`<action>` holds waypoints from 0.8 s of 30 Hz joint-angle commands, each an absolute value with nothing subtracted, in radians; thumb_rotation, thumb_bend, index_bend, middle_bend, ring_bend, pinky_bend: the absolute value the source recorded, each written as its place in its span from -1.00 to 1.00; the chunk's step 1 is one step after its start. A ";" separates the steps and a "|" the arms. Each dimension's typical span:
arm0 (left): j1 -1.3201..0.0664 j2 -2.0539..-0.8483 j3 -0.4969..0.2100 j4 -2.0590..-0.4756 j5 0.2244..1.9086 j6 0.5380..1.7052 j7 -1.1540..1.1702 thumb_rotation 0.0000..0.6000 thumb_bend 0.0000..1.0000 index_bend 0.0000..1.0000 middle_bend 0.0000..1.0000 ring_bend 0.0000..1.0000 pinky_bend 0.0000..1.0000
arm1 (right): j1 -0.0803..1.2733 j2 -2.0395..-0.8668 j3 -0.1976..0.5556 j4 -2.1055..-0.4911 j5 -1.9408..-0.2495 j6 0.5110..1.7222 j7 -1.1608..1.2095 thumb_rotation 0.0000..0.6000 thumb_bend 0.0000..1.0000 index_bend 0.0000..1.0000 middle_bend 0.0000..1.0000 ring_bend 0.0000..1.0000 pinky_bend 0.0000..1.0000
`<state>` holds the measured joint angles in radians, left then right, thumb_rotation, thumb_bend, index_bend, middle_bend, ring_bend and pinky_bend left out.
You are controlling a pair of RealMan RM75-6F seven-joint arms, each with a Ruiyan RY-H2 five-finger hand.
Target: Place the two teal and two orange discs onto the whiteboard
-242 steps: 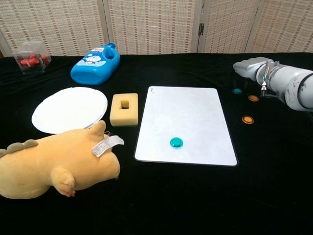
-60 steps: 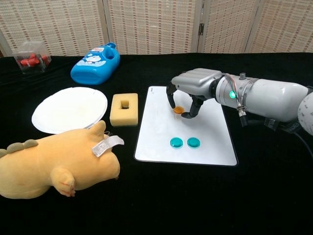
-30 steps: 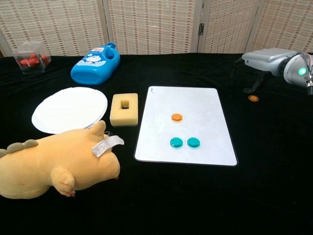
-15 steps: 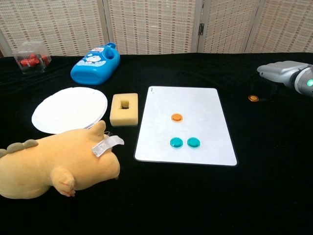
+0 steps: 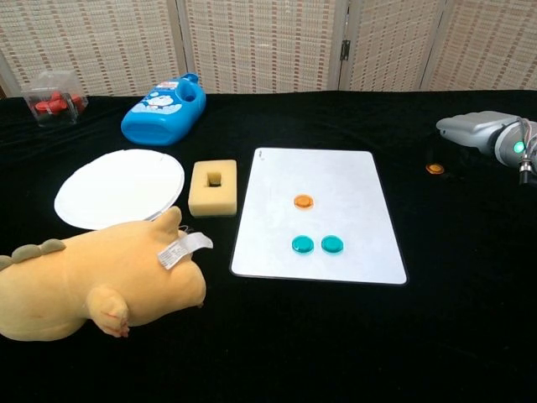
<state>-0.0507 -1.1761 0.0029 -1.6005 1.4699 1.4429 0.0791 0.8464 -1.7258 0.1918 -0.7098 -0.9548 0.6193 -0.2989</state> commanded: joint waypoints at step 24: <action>-0.049 -1.183 0.004 -1.585 1.466 1.439 0.066 1.00 -0.60 -0.92 -0.87 -0.66 -1.00 | 0.844 -1.735 0.224 -0.691 -0.988 0.621 -0.293 0.98 -0.18 -0.02 -0.56 -0.80 -1.00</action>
<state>-0.0493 -1.1829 0.0038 -1.5852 1.4659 1.4390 0.0664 0.8469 -1.7408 0.2230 -0.6848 -0.9843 0.6168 -0.2949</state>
